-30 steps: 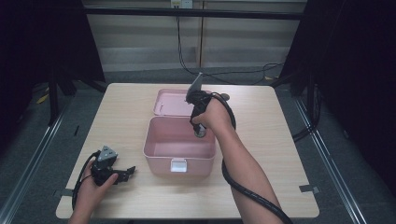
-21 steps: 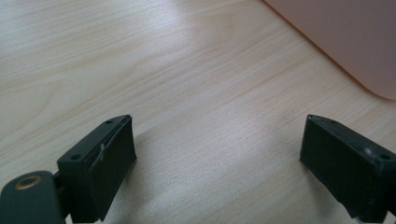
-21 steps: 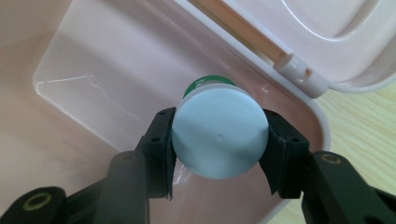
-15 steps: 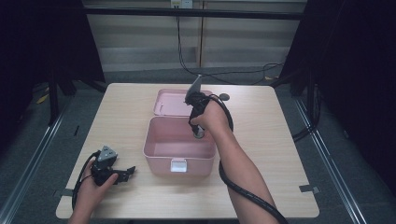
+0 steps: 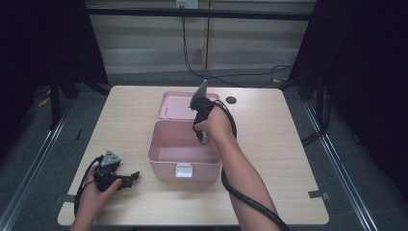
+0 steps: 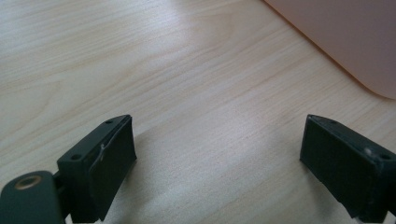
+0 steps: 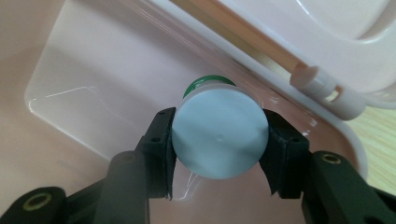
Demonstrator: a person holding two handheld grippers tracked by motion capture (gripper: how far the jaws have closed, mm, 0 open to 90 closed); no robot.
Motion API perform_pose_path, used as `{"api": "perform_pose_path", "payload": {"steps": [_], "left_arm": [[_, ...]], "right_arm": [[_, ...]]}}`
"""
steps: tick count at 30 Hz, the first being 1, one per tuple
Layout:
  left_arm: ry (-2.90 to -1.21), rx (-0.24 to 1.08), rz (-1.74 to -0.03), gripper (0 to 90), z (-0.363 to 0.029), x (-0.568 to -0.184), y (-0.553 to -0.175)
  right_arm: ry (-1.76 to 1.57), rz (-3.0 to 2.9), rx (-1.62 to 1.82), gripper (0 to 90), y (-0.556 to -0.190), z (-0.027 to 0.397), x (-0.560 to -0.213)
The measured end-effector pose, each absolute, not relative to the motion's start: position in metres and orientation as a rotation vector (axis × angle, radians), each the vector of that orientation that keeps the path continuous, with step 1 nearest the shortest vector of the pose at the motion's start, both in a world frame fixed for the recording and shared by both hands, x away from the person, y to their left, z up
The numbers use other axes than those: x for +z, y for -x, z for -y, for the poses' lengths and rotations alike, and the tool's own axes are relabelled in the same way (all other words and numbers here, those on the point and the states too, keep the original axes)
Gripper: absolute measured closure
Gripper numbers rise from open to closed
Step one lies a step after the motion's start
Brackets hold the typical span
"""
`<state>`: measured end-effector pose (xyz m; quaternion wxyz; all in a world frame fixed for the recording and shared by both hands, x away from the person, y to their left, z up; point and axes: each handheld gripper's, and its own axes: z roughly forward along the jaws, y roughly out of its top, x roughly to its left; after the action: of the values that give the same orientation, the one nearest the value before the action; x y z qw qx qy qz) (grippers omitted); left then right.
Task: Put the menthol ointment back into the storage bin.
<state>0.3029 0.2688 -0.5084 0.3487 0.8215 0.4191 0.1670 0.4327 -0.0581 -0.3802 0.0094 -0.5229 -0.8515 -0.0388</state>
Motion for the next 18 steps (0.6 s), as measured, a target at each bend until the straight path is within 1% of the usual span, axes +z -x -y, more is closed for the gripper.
{"api": "perform_pose_path", "payload": {"steps": [18], "left_arm": [[-2.132,0.435,-1.085,9.8,-0.269,-0.508,-0.303]], "right_arm": [[1.736,2.593,-0.102,50.8,-0.436,0.061,-0.393]]}}
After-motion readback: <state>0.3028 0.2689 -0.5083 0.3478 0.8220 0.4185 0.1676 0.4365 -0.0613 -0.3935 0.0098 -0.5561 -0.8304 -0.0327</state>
